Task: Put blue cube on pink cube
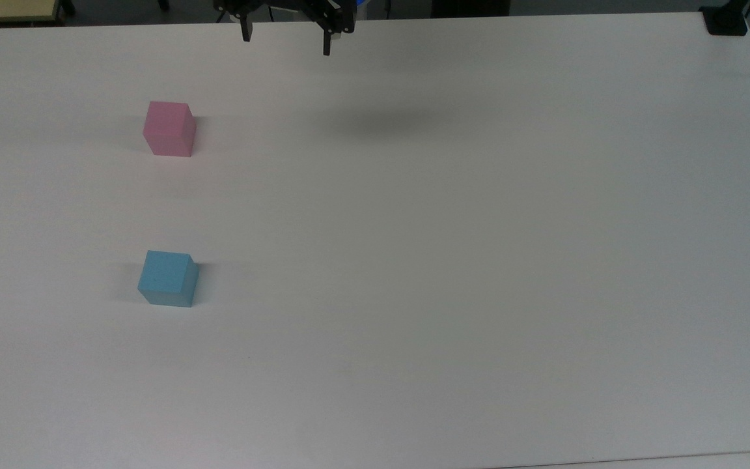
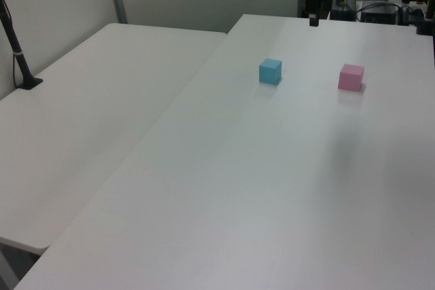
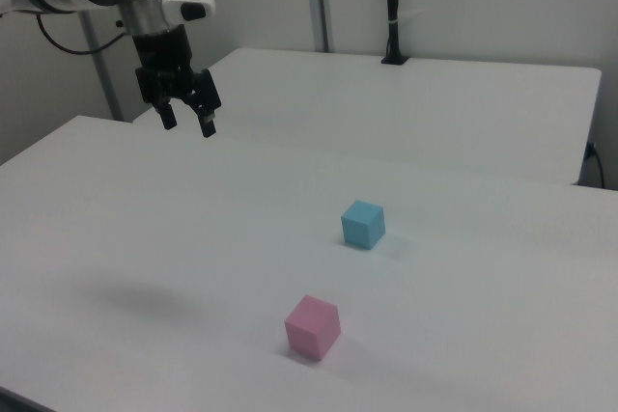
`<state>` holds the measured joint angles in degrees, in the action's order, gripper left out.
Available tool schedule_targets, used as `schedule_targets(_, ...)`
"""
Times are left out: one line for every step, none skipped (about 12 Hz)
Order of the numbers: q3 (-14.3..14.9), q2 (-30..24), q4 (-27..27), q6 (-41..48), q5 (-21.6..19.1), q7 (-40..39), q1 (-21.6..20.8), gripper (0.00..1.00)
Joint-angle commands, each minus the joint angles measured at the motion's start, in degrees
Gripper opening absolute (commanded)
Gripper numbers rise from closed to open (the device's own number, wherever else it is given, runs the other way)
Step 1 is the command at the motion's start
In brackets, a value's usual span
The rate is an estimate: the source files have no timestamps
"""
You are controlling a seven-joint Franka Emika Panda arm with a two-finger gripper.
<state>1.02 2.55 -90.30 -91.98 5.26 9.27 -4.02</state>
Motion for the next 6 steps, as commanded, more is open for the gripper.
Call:
schedule_targets(0.7,-1.7,-1.4,1.0,0.2,-1.4,-0.5,1.00)
schedule_targets(0.7,-1.5,-1.5,0.9,0.2,-2.2,-0.5,1.00)
schedule_targets(0.8,-1.5,-1.5,0.7,0.2,-2.8,-0.5,1.00)
schedule_targets(0.9,-1.5,-1.2,0.4,0.1,-2.8,-0.5,1.00)
schedule_targets(1.0,-1.3,-1.0,0.1,0.1,-2.8,-0.5,1.00)
schedule_targets(1.3,-1.1,-0.9,-1.4,0.1,-2.9,-0.4,1.00)
